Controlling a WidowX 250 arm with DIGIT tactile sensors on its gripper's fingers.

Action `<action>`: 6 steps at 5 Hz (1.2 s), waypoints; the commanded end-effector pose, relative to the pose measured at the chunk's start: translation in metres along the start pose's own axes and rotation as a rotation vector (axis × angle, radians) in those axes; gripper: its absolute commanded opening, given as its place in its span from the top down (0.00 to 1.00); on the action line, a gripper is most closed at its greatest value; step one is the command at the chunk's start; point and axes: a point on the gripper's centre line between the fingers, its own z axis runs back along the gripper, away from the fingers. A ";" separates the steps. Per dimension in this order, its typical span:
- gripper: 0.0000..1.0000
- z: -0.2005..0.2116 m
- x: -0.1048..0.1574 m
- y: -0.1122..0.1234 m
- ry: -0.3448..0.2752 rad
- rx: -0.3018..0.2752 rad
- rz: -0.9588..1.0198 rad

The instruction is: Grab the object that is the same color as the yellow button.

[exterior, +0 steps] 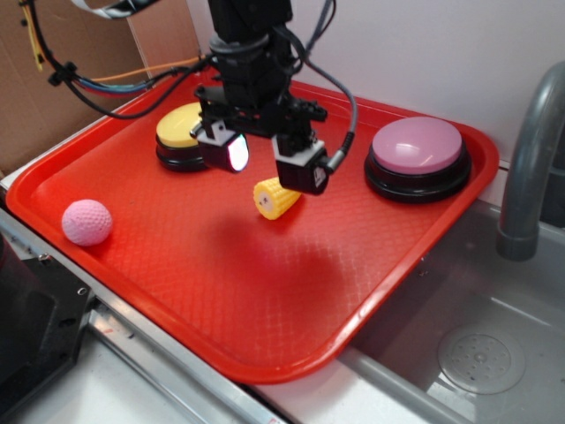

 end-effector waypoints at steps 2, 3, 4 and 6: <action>1.00 -0.020 0.010 0.005 -0.031 -0.027 0.027; 1.00 -0.015 0.010 0.008 -0.024 -0.041 0.018; 1.00 0.013 0.014 0.011 -0.037 0.010 -0.058; 1.00 0.085 -0.001 0.055 -0.113 0.024 -0.141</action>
